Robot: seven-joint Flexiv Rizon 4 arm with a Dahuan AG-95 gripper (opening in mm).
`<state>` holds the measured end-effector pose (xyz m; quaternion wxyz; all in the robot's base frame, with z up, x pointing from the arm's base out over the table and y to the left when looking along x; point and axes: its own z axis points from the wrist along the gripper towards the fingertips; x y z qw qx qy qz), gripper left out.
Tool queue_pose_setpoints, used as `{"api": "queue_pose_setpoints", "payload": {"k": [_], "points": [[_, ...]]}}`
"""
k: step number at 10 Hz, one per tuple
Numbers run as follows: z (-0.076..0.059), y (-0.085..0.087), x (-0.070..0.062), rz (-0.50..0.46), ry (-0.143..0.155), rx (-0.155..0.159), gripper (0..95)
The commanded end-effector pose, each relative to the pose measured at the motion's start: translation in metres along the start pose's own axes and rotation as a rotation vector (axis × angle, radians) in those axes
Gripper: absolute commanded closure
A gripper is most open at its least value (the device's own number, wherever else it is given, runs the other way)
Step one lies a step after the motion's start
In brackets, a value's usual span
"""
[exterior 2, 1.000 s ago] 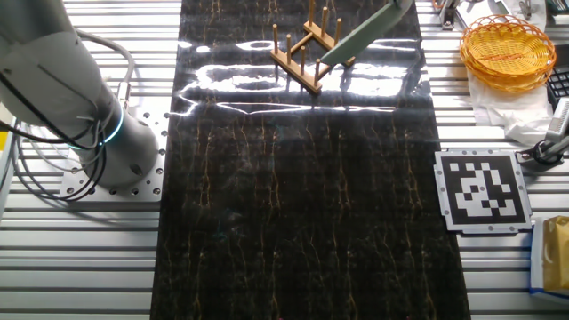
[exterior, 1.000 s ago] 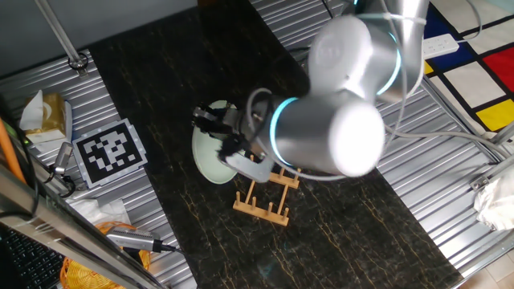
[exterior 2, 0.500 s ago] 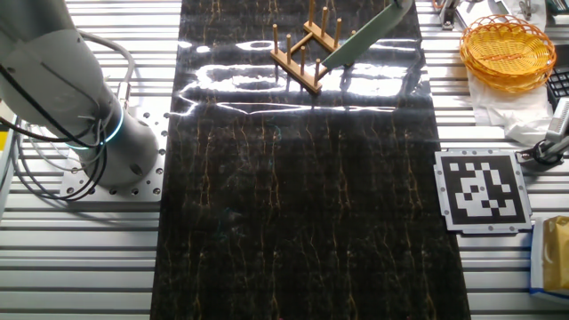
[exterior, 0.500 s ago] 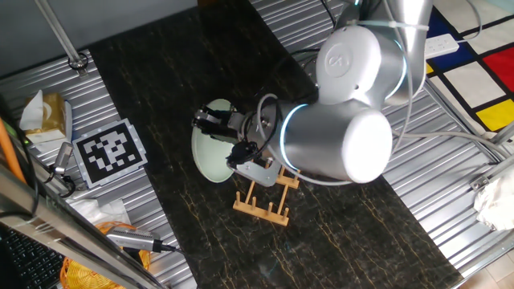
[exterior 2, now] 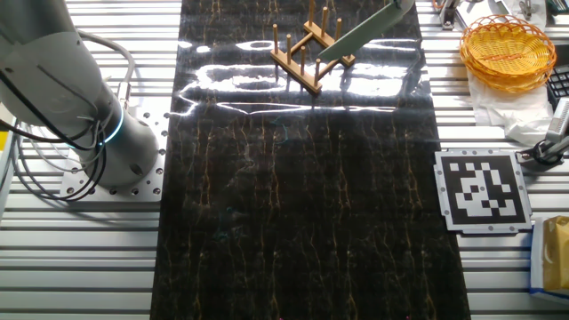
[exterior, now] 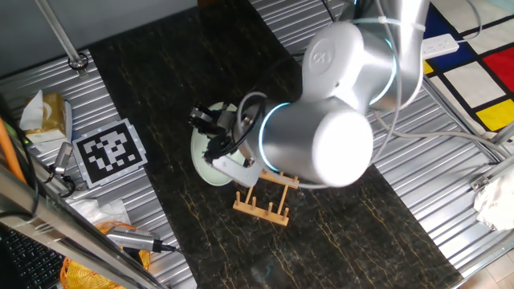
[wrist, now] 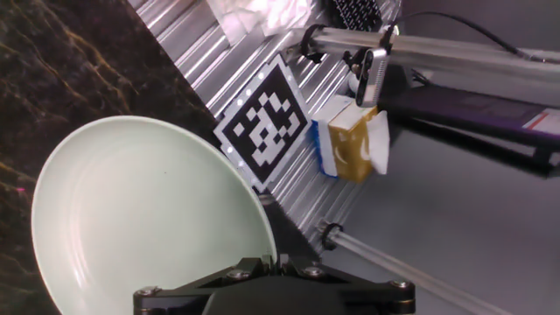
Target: Put the dish on the dish rack
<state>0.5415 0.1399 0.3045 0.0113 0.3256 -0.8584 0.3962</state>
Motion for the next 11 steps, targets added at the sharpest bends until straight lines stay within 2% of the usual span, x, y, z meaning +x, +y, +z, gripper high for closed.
{"api": "queue_pose_setpoints", "payload": {"k": [1, 2, 3, 4, 9, 10, 11], "points": [[0.000, 0.000, 0.001, -0.123, -0.028, 0.184, 95.0], [0.000, 0.000, 0.001, -0.136, -0.050, 0.201, 95.0], [0.000, 0.000, 0.001, -0.139, -0.057, 0.193, 95.0], [-0.007, 0.004, -0.002, -0.150, -0.052, 0.179, 95.0], [-0.067, 0.032, -0.006, -0.102, 0.019, 0.134, 95.0], [-0.072, 0.035, -0.006, -0.101, 0.027, 0.133, 95.0], [-0.083, 0.043, -0.005, -0.089, 0.043, 0.126, 95.0]]}}
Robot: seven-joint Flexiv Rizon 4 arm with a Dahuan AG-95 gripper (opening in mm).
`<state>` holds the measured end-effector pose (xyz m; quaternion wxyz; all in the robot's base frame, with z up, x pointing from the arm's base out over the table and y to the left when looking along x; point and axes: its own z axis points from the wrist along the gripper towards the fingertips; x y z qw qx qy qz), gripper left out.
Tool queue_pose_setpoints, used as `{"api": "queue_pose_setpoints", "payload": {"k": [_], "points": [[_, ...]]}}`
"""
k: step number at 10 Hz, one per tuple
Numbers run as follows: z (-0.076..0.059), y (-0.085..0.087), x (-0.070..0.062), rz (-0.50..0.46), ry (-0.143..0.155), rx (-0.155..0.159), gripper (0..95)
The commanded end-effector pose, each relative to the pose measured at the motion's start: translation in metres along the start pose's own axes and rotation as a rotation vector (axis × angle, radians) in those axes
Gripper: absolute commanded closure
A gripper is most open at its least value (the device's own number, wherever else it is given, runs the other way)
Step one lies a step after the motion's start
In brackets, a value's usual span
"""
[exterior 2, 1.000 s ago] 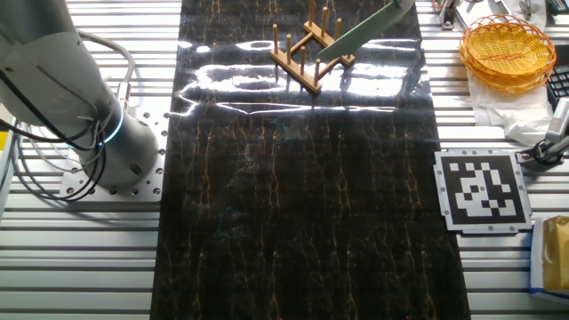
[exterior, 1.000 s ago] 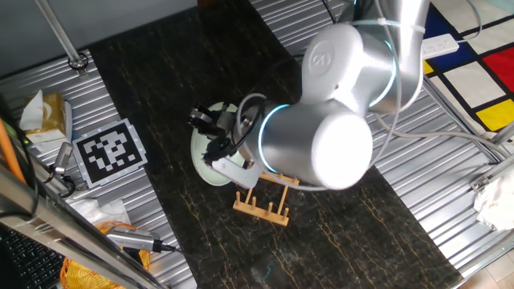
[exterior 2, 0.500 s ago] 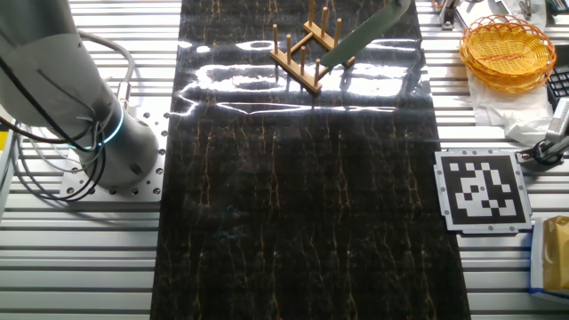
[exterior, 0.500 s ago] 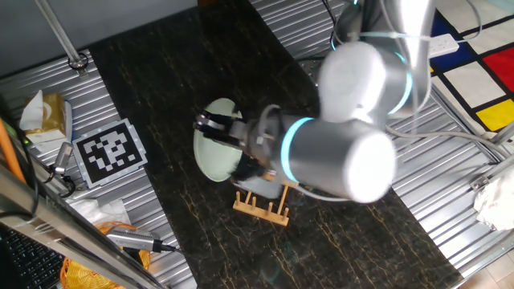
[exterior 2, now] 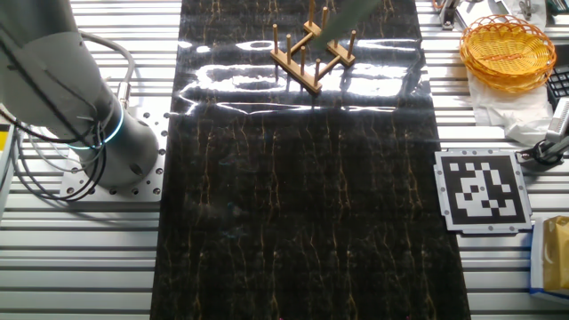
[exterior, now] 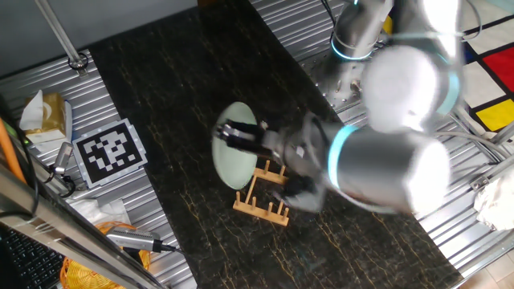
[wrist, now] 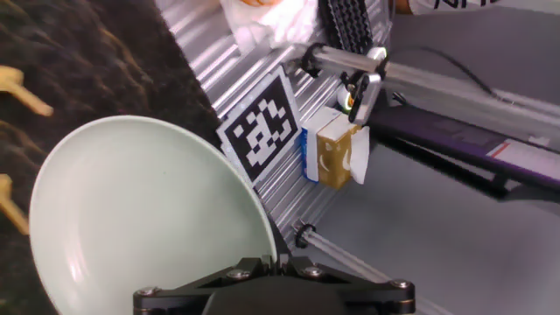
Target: Put the dish on the dish rack
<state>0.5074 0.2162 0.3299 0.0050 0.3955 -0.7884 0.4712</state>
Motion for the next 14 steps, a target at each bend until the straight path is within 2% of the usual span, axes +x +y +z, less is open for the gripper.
{"api": "queue_pose_setpoints", "payload": {"k": [1, 3, 5, 6, 11, 14], "points": [[-0.013, 0.009, 0.002, 0.069, 0.069, -0.066, 95.0], [-0.014, 0.020, 0.004, 0.079, 0.072, -0.051, 95.0], [-0.012, 0.023, 0.007, 0.083, 0.059, -0.039, 95.0], [-0.011, 0.023, 0.007, 0.078, 0.069, -0.027, 95.0], [-0.011, 0.023, 0.007, 0.070, 0.001, 0.038, 95.0], [-0.011, 0.023, 0.007, 0.062, -0.005, 0.047, 95.0]]}}
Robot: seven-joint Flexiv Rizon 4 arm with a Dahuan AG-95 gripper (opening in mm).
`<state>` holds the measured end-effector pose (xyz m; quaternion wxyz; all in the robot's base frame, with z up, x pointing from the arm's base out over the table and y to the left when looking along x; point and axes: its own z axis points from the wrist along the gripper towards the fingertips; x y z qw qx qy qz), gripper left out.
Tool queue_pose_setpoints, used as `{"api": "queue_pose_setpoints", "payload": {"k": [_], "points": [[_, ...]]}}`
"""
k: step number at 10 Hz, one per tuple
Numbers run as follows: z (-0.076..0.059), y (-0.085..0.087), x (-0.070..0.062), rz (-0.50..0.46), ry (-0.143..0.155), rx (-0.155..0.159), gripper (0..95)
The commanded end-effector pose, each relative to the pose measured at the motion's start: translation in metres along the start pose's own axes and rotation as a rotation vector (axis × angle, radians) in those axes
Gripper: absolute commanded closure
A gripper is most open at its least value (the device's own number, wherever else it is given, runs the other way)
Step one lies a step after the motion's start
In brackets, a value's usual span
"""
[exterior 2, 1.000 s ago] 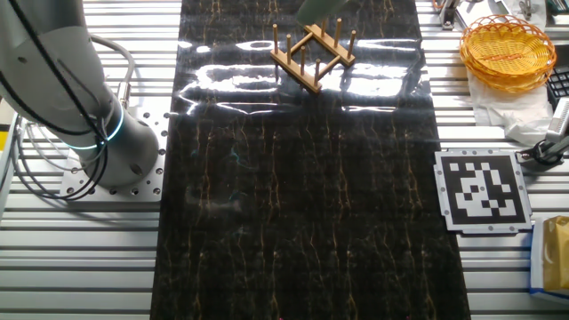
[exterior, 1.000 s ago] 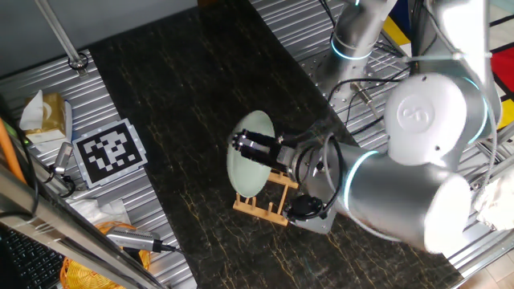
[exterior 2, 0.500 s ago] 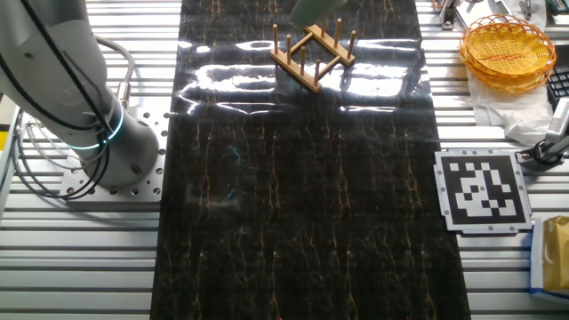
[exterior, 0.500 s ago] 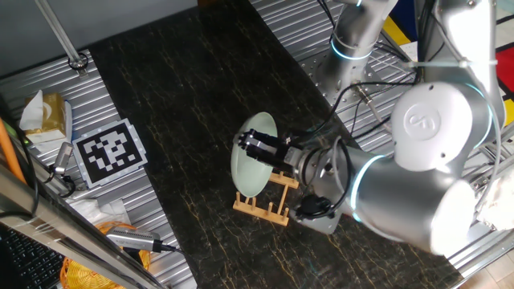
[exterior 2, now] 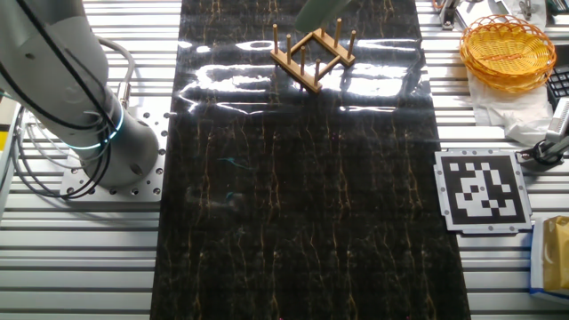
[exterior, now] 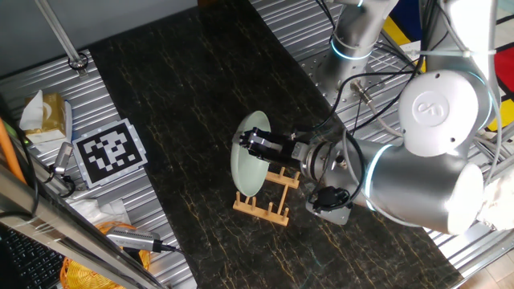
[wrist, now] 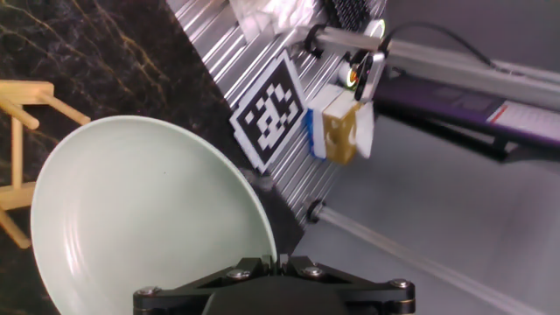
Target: Put the dish on the dish rack
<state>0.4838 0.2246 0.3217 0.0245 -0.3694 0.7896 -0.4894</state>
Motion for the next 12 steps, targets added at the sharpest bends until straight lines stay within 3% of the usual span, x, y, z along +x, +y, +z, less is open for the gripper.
{"api": "queue_pose_setpoints", "payload": {"k": [1, 4, 7, 10, 12], "points": [[-0.001, 0.000, -0.001, -0.016, 0.003, -0.004, 95.0], [-0.027, 0.016, -0.008, -0.007, 0.024, -0.009, 95.0], [-0.026, 0.019, -0.008, -0.013, 0.017, -0.011, 95.0], [-0.017, 0.028, -0.006, 0.011, 0.004, -0.014, 95.0], [-0.013, 0.031, -0.005, 0.013, 0.011, -0.004, 95.0]]}}
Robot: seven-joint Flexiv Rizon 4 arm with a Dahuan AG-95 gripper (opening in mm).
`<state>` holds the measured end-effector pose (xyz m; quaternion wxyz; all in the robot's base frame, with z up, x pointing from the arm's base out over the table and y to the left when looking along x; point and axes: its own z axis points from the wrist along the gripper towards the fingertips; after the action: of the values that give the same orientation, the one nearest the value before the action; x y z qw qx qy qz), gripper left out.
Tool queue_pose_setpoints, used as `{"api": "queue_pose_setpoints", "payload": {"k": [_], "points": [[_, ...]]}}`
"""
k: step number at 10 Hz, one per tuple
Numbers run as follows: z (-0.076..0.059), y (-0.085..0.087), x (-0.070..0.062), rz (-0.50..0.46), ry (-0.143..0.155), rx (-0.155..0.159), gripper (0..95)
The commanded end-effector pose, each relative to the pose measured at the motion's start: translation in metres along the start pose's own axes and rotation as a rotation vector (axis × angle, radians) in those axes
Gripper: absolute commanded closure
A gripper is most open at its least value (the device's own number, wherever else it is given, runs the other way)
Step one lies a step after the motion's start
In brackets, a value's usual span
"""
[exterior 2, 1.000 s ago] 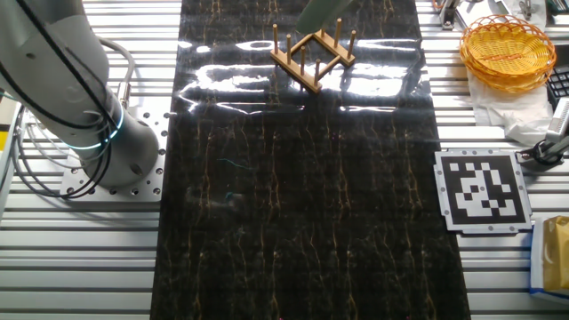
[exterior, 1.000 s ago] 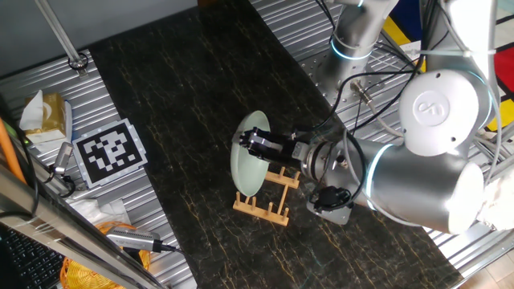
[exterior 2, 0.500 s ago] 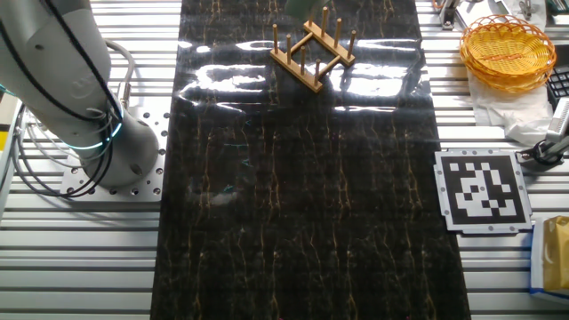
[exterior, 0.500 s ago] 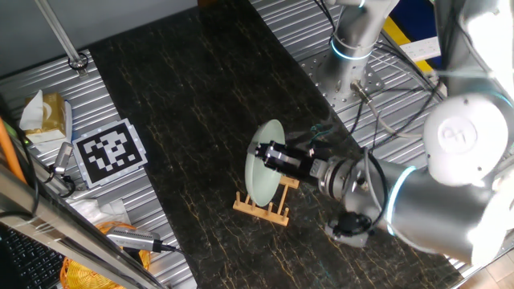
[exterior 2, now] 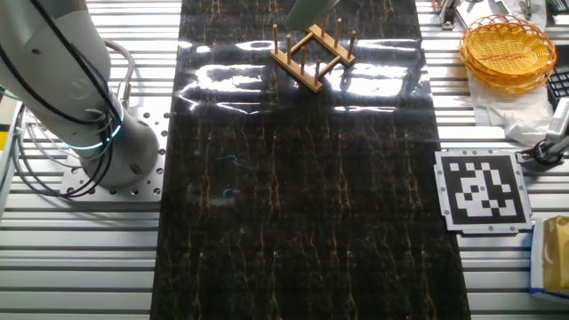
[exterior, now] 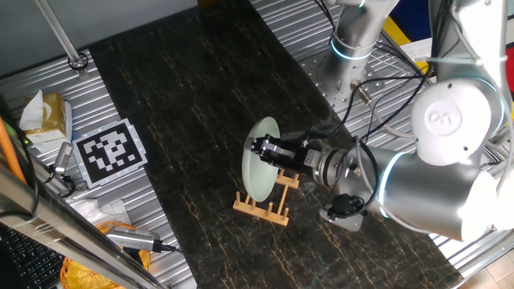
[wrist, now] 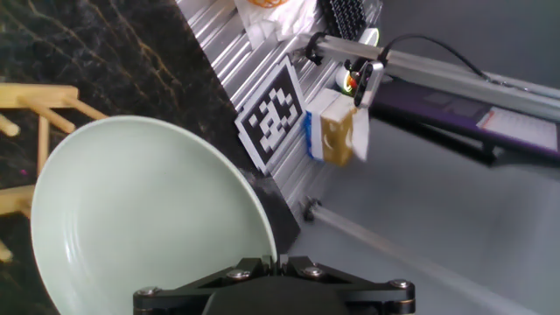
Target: Put the dish on the dish rack
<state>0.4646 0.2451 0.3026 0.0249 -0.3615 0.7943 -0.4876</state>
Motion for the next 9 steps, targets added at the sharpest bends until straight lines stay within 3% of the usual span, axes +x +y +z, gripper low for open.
{"api": "queue_pose_setpoints", "payload": {"k": [1, 9], "points": [[0.001, 0.001, -0.002, 0.002, 0.011, 0.006, 95.0], [0.013, 0.011, -0.008, 0.021, 0.012, 0.032, 95.0]]}}
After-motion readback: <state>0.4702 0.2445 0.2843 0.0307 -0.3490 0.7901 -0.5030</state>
